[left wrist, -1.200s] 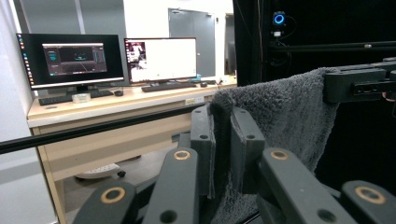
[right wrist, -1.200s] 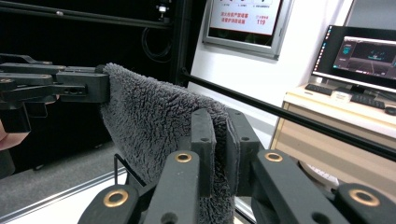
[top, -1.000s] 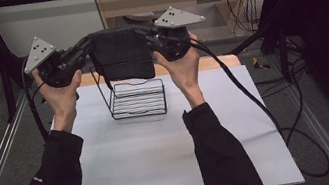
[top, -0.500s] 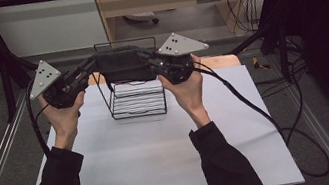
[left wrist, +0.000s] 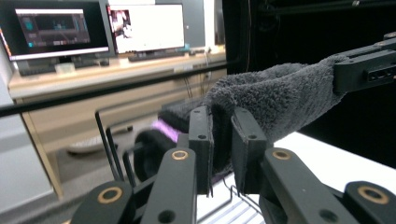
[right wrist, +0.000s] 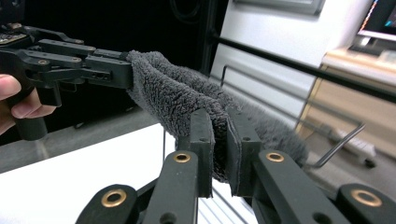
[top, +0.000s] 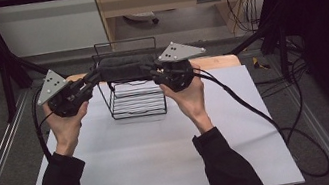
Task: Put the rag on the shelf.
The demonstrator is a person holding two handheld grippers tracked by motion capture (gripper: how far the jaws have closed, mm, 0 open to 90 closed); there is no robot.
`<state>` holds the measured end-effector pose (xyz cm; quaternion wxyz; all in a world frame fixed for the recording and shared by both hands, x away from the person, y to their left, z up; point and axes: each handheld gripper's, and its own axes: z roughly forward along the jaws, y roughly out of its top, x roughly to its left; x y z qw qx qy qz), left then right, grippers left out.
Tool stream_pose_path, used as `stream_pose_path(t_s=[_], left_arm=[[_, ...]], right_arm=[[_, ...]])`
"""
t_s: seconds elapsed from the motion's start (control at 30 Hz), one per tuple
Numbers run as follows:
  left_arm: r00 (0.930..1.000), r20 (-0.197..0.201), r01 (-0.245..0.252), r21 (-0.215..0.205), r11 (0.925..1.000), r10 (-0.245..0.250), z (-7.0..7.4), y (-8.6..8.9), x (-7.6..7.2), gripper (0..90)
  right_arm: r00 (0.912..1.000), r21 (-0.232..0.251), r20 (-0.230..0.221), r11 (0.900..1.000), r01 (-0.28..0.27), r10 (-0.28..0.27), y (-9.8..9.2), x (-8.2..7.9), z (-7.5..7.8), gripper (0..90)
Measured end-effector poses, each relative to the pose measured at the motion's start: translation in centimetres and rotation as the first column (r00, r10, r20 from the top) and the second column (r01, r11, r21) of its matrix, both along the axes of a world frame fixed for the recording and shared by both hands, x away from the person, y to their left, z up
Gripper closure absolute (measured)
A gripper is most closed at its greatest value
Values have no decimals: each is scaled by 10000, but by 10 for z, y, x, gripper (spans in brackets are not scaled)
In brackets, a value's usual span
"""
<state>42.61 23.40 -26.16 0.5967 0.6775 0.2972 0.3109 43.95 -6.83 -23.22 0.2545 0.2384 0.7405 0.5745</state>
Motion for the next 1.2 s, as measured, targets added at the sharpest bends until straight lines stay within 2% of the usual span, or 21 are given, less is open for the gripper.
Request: stream_pose_path(t_s=[0.2,0.4,0.53,0.73,0.8,0.87,1.0,1.1,1.2], left_arm=[[9976,-689,-11,572,9984,50,-9,0,-4,776],[9938,-1102,-81,785,9969,168,-17,-1,-2,746],[9862,-1630,-114,991,9950,275,-24,-1,1,697],[9746,-2197,-176,1124,9935,421,-36,1,8,668],[9700,-2382,-204,1157,9931,477,-40,1,11,657],[9680,-2452,-253,1177,9927,537,-43,1,13,647],[9629,-2614,-342,1287,9911,672,-46,3,15,589],[9598,-2730,-318,1253,9916,653,-47,5,15,531],[9590,-2766,-278,1237,9919,613,-45,7,13,479]], right_arm=[[9977,-108,-680,9999,-88,80,-1,-2,-12,795],[9945,-179,-1051,9998,-32,13,-3,-2,-22,752],[9901,-176,-1399,9998,54,-78,-4,0,-29,689],[9816,52,-1906,9999,125,-113,-5,6,-45,641],[9795,15,-2000,9997,235,-228,-5,9,-51,597],[9779,38,-2067,9995,328,-313,-6,13,-57,578],[9724,214,-2297,9987,465,-404,-9,19,-67,483],[9753,333,-2182,9985,425,-342,-13,18,-70,402],[9783,369,-2043,9984,420,-336,-17,15,-66,313]])
